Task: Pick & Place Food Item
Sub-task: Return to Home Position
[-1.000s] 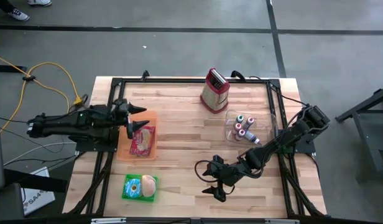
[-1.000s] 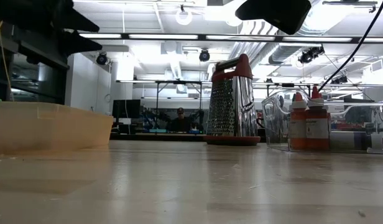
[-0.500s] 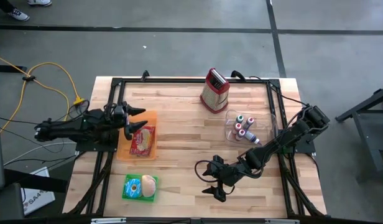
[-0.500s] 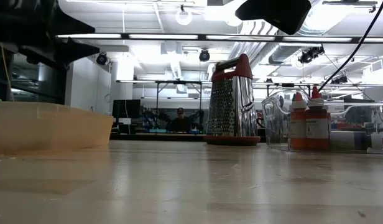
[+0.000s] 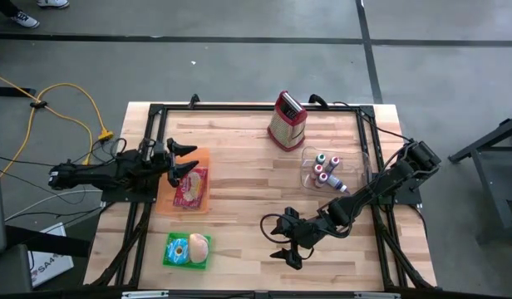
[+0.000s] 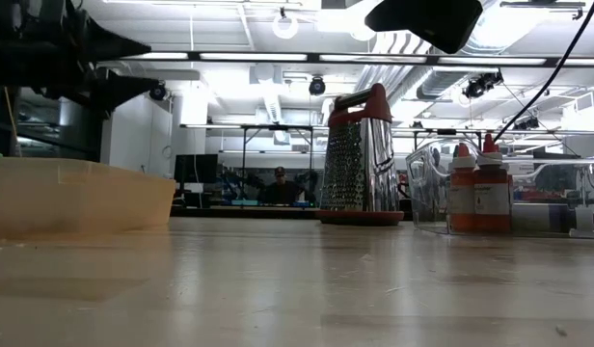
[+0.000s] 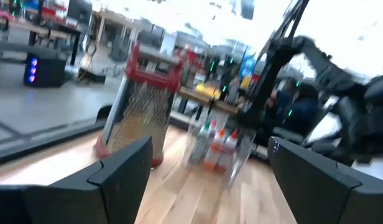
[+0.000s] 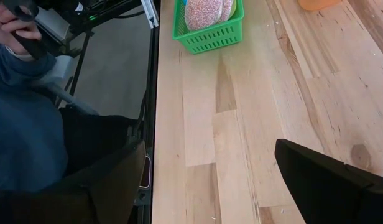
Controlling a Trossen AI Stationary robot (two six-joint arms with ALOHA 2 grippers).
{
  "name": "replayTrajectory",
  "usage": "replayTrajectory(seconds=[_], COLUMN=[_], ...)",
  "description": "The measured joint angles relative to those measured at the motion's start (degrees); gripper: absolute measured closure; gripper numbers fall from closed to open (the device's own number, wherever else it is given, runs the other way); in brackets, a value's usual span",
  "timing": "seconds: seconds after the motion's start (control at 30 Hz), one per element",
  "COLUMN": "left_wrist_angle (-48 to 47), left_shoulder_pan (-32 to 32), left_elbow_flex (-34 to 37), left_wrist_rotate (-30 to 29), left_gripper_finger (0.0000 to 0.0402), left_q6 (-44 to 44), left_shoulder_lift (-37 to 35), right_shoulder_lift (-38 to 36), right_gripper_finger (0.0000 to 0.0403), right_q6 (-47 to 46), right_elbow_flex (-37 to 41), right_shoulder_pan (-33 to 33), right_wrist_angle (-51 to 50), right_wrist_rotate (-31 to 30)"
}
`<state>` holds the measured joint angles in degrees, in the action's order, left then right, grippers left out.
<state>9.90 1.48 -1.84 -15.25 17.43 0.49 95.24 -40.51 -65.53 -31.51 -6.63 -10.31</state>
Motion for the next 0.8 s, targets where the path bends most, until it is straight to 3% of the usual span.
replayTrajectory(seconds=[0.8], left_wrist_angle=[-5.4], left_shoulder_pan=[0.0], left_elbow_flex=[0.5], left_wrist_rotate=[-0.4], left_gripper_finger=[0.0091], left_q6=[-1.3], left_shoulder_lift=[0.0], right_shoulder_lift=[0.0], right_gripper_finger=[0.0055], right_q6=[0.0], right_elbow_flex=[0.0], right_shoulder_pan=[0.0], right_wrist_angle=[0.0], right_wrist_rotate=[0.0])
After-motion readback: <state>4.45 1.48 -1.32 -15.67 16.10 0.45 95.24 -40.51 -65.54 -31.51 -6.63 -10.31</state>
